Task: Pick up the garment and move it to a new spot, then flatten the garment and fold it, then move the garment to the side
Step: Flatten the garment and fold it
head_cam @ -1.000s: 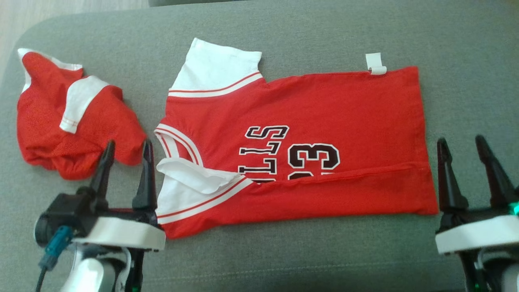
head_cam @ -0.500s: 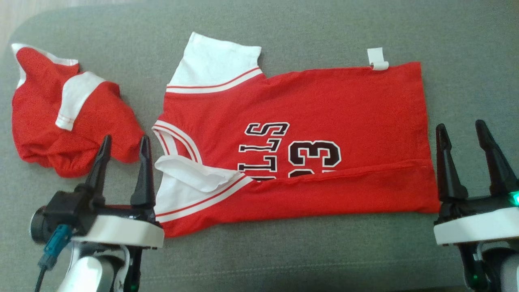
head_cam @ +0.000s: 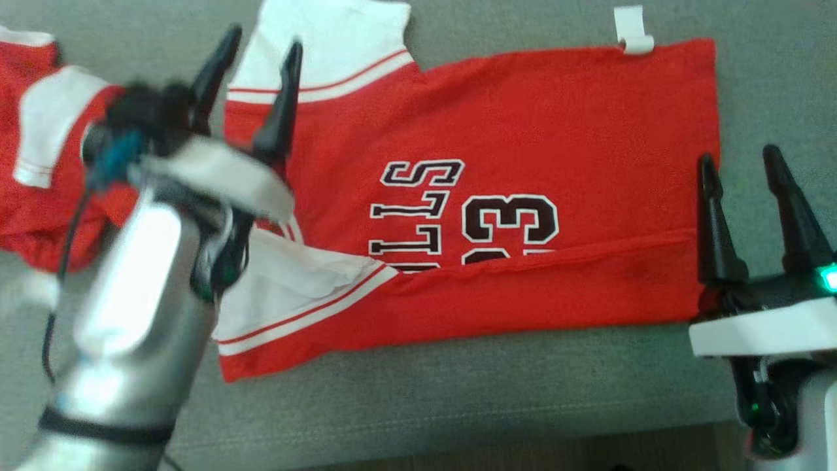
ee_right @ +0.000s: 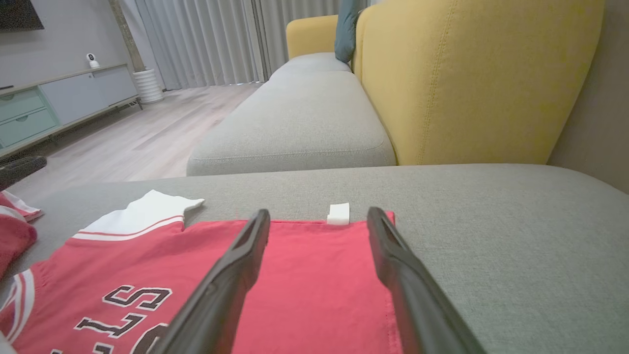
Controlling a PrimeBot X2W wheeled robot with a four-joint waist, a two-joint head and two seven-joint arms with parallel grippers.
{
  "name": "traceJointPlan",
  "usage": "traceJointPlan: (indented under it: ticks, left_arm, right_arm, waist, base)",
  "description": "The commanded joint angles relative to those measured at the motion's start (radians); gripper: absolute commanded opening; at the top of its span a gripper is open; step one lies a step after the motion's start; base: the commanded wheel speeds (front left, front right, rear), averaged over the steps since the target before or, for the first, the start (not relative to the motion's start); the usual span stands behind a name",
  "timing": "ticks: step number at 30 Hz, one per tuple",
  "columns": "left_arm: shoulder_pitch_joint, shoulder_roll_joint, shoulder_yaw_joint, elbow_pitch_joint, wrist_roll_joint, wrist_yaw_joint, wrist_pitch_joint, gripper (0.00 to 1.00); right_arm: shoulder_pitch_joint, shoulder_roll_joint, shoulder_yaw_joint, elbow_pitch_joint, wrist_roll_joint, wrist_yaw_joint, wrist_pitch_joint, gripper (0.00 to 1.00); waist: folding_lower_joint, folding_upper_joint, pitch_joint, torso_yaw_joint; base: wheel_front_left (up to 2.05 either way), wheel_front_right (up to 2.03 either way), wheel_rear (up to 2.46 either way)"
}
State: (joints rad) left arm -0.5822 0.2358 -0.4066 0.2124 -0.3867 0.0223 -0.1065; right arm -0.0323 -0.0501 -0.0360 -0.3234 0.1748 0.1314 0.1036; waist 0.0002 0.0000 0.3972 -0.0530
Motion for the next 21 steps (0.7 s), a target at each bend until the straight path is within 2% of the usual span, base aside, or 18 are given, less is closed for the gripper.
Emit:
traceJointPlan:
  ticks: [1,5,9,15,21]
  left_arm:
    - [-0.071,0.013,0.037,0.019,-0.008,-0.012,-0.002,1.00]
    - [-0.236,-0.004,0.040,0.259,-0.027,-0.063,0.009,1.00]
    - [-0.372,-0.003,0.032,0.483,-0.020,-0.090,0.018,1.00]
    - [-0.515,0.018,0.029,0.743,-0.001,-0.080,0.027,1.00]
    - [-0.579,0.012,0.023,0.910,-0.011,-0.091,0.067,1.00]
  right_arm:
    - [-0.030,-0.005,0.026,-0.029,0.000,-0.001,-0.009,1.00]
    - [-0.057,-0.003,0.051,-0.007,0.001,-0.001,-0.023,1.00]
    - [-0.072,-0.001,0.073,0.014,0.010,-0.001,-0.036,1.00]
    - [-0.079,0.000,0.090,0.041,0.028,-0.001,-0.052,1.00]
    - [-0.077,0.000,0.090,0.058,0.043,-0.001,-0.060,1.00]
  waist:
    - [-0.0002,0.0000,0.046,-0.034]
    - [-0.0002,0.0000,0.083,-0.075]
    - [-0.0002,0.0000,0.112,-0.112]
    - [-0.0002,0.0000,0.137,-0.148]
    - [-0.0002,0.0000,0.141,-0.160]
  base:
    - [0.00,0.00,0.00]
    - [0.00,0.00,0.00]
    - [0.00,0.00,0.00]
    - [0.00,0.00,0.00]
    - [0.00,0.00,0.00]
